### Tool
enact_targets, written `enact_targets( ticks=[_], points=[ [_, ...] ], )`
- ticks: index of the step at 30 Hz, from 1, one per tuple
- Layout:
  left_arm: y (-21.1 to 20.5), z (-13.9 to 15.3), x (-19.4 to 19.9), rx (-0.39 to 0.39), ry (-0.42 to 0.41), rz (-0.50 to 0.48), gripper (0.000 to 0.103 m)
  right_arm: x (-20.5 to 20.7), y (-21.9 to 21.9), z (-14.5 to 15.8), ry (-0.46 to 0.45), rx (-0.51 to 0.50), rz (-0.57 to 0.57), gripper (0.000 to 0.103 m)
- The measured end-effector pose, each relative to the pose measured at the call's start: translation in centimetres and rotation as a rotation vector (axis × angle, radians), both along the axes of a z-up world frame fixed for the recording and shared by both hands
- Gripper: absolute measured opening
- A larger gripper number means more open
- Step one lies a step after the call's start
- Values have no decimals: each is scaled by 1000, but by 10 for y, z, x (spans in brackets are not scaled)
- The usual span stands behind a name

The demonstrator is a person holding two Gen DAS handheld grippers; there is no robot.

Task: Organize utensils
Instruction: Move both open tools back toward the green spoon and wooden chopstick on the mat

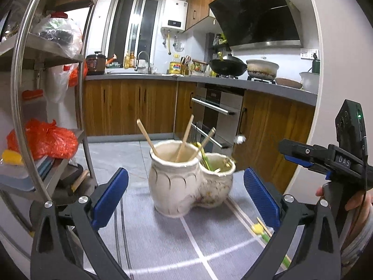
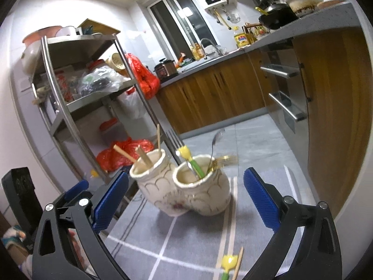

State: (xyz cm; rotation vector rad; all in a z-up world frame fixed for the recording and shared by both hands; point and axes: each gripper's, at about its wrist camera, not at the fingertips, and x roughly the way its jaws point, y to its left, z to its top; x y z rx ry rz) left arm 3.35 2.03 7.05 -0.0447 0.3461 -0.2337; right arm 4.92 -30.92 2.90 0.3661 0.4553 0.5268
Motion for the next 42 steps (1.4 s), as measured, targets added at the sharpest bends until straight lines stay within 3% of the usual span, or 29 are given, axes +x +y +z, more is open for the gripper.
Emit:
enact_targets(
  ticks=[8,17,26,34,35,42],
  points=[
    [-13,-20,-30,20,64,-3,98,-16,-8,-24,56,-41,-8,98],
    [-20,-48,-38,47,97,-7,98,-33,-15,-56,140,-135,-60,98],
    [-15,-75,-32,43,169,-10,98,-46,2,-82,198,-357,-98,98],
    [0,-78,-29,0,191,9,97,-48,28,-93,205,-499,-13,95],
    [0,-78,-29,-5,193,12,97,-48,31,-94,207,-508,1,94],
    [-5,-80,-27,-16,203,2,97,-51,39,-94,224,-505,60,55]
  ],
)
